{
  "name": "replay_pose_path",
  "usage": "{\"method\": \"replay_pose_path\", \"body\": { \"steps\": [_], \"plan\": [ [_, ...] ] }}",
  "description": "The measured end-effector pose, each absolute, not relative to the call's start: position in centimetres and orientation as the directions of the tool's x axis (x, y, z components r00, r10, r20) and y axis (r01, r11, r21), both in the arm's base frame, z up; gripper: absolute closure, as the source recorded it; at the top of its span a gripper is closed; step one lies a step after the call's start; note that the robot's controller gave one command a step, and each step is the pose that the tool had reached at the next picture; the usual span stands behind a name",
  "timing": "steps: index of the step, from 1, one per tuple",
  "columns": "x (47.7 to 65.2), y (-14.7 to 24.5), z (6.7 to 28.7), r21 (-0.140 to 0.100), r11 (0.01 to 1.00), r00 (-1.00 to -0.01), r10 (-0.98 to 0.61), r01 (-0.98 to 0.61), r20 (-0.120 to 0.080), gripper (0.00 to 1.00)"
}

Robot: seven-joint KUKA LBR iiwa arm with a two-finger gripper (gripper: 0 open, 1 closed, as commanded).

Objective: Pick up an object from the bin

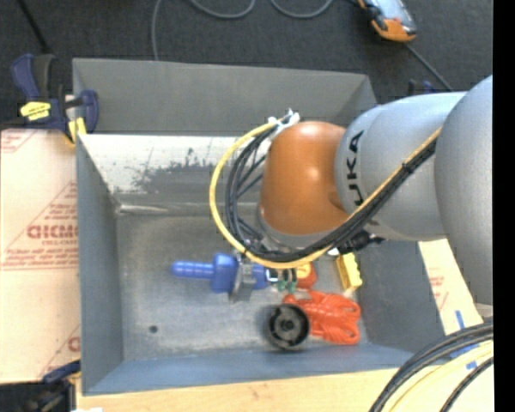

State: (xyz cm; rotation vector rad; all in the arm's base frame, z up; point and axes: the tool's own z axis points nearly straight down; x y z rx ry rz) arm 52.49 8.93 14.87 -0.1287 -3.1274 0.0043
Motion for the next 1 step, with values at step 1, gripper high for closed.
{"method": "replay_pose_path", "body": {
  "steps": [1],
  "plan": [
    [53.33,10.21,21.50,-0.001,0.999,-0.999,0.053,0.053,0.000,1.00]
  ]
}}
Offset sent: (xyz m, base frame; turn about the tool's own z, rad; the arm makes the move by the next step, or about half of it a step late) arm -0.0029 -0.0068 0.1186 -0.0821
